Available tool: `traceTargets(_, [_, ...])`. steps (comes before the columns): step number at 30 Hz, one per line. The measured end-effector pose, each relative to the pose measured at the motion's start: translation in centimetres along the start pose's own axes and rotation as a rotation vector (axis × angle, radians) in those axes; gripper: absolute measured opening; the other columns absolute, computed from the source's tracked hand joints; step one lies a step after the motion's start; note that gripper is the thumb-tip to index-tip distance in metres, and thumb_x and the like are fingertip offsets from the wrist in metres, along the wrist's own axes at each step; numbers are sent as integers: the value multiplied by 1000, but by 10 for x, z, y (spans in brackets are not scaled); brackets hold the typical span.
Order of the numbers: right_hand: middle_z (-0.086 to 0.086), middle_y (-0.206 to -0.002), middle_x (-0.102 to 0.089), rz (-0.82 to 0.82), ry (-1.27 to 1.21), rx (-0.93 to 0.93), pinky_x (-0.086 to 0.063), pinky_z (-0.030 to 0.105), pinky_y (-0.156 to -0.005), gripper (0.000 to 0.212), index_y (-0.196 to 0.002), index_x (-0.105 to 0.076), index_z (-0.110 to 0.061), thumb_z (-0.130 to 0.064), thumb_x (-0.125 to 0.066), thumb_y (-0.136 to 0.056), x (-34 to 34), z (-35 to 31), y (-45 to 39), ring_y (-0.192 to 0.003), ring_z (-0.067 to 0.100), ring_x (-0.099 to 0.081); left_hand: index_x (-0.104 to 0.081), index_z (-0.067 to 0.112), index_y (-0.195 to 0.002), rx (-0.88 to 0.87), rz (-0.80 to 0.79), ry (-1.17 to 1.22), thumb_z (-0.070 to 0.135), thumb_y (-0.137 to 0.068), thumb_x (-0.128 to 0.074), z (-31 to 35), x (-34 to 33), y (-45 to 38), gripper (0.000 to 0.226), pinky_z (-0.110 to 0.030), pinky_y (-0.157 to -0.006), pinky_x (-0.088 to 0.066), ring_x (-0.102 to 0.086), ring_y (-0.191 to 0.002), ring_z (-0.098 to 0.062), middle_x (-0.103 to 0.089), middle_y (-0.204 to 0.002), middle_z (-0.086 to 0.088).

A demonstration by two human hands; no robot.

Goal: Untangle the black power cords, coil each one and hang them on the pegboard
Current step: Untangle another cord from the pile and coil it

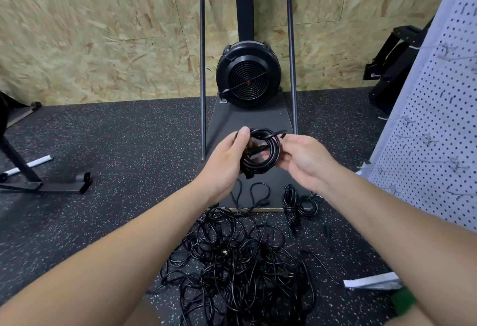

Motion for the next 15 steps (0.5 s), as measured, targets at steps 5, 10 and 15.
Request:
traceTargets(5, [25, -106, -79, 130, -1, 64, -66, 36, -79, 23, -119, -73, 11, -1, -54, -112, 8, -4, -5, -86, 28, -74, -72, 4, -121, -53, 24, -95, 65, -106, -58, 4, 3, -5, 64, -53, -73, -56, -73, -100, -46, -74, -115, -31])
traceTargets(10, [21, -100, -80, 218, -6, 97, -65, 35, -78, 20, -113, -75, 7, -6, -59, -112, 16, -6, -2, -82, 28, -75, -78, 16, -105, -56, 57, -342, 75, -103, -52, 2, 11, -8, 64, -61, -94, -60, -74, -95, -28, -79, -105, -15])
traceTargets(15, [29, -116, -77, 210, -26, 107, -67, 40, -83, 19, -118, -72, 9, -5, -61, -111, 16, -7, -7, -89, 30, -72, -79, 16, -106, -62, 27, -376, 77, -102, -51, 7, 11, -9, 67, -68, -96, -57, -78, -101, -37, -83, -99, -8])
Point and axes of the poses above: each hand's wrist, its own y-axis away from the middle knuckle, its own x-axis out of the back of the hand, z = x × y, the point moved 8 cm from there along -y, towards the middle knuckle
